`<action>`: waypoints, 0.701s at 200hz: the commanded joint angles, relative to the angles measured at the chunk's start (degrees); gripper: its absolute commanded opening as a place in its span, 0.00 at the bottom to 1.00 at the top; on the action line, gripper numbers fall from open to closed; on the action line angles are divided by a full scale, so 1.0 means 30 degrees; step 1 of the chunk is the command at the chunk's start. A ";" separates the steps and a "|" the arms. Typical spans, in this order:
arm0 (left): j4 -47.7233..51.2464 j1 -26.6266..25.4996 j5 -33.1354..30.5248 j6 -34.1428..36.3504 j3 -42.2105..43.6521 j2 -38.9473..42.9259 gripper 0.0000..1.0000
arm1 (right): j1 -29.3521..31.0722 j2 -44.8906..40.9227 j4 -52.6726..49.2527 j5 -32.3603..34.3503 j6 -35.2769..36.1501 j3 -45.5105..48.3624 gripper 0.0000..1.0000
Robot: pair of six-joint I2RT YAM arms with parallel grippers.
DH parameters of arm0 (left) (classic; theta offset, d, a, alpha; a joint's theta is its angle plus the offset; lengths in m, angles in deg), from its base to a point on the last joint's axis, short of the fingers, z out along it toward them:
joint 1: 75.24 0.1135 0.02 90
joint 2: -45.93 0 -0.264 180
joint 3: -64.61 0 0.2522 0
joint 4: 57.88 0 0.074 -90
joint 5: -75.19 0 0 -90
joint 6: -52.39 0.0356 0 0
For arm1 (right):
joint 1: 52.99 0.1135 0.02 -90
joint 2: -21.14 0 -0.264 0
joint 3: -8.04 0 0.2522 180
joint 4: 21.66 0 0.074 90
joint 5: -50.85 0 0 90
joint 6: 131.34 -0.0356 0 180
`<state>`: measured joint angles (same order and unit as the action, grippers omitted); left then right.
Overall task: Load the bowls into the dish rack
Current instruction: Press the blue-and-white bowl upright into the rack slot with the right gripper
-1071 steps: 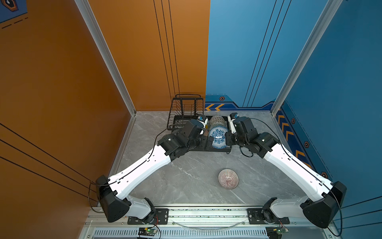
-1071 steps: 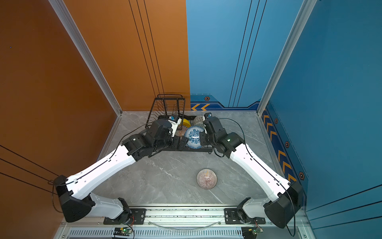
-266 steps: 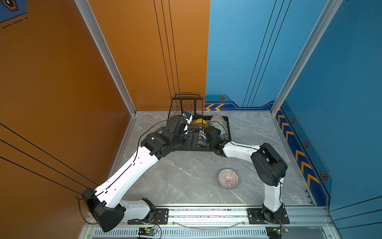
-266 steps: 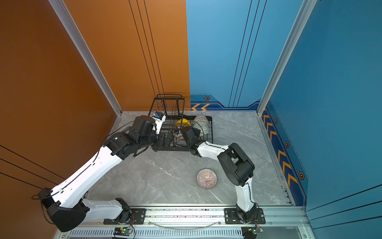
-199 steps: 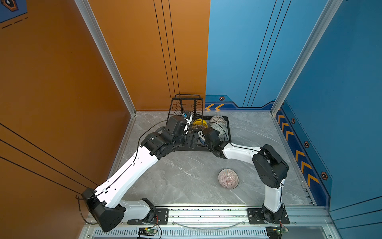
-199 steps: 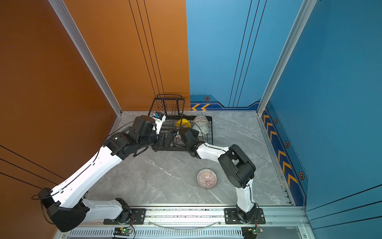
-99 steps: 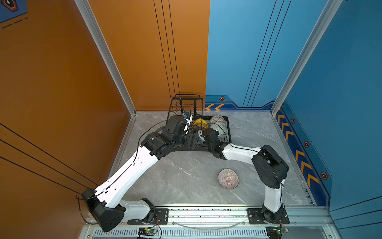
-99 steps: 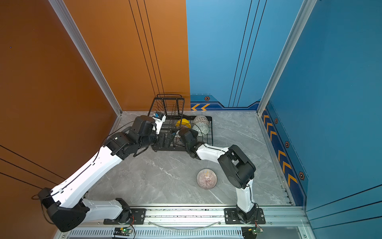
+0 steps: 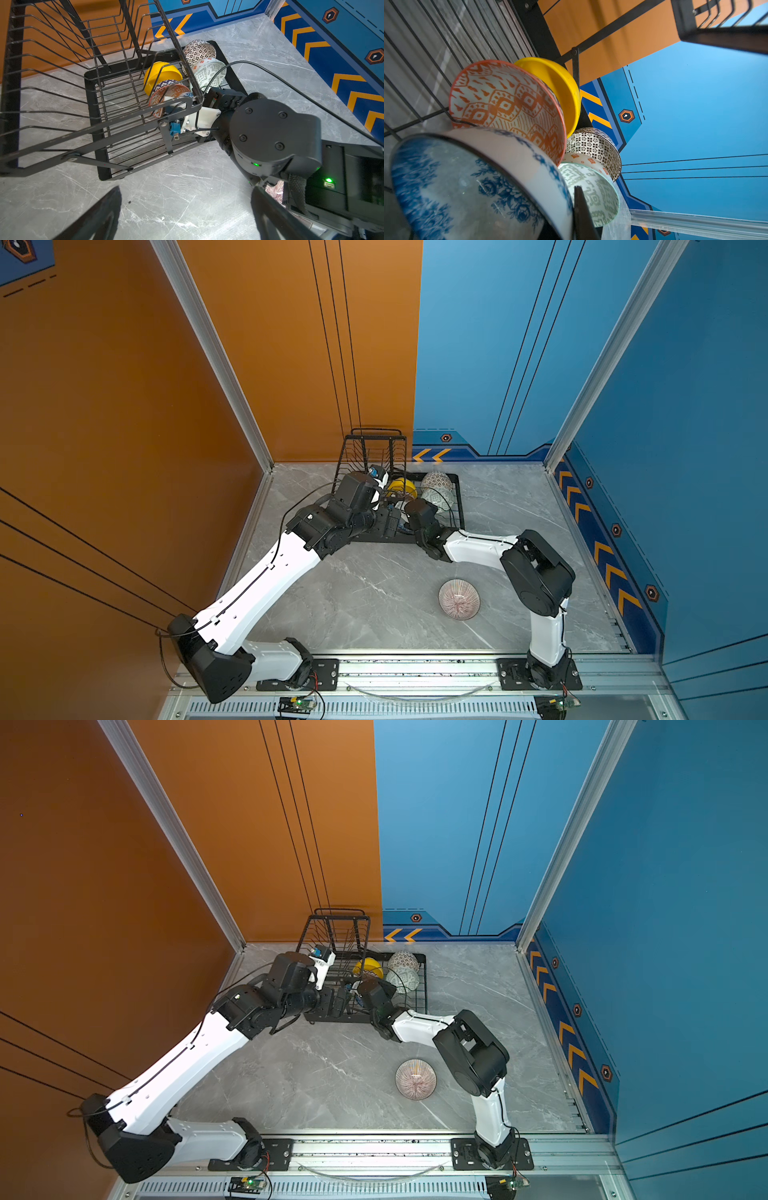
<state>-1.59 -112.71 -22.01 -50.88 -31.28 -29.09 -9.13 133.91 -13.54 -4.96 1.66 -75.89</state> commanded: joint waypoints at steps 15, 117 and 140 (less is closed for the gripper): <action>0.0357 -0.0135 0.0352 -0.0064 -0.0068 -0.0294 0.98 | 0.0259 0.0488 0.2780 -0.0340 -0.1606 -0.0048 0.00; 0.0384 -0.0259 0.0326 -0.0086 -0.0032 -0.0368 0.98 | 0.0261 0.1558 0.5088 -0.1398 -0.2660 0.1108 0.00; 0.0365 -0.0278 0.0299 -0.0086 -0.0029 -0.0363 0.98 | 0.0263 0.1420 0.4590 -0.1987 -0.3004 0.1385 0.00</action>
<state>-1.35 -113.15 -22.01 -50.91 -31.28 -29.84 -8.67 138.34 -0.64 -8.04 -5.31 -73.01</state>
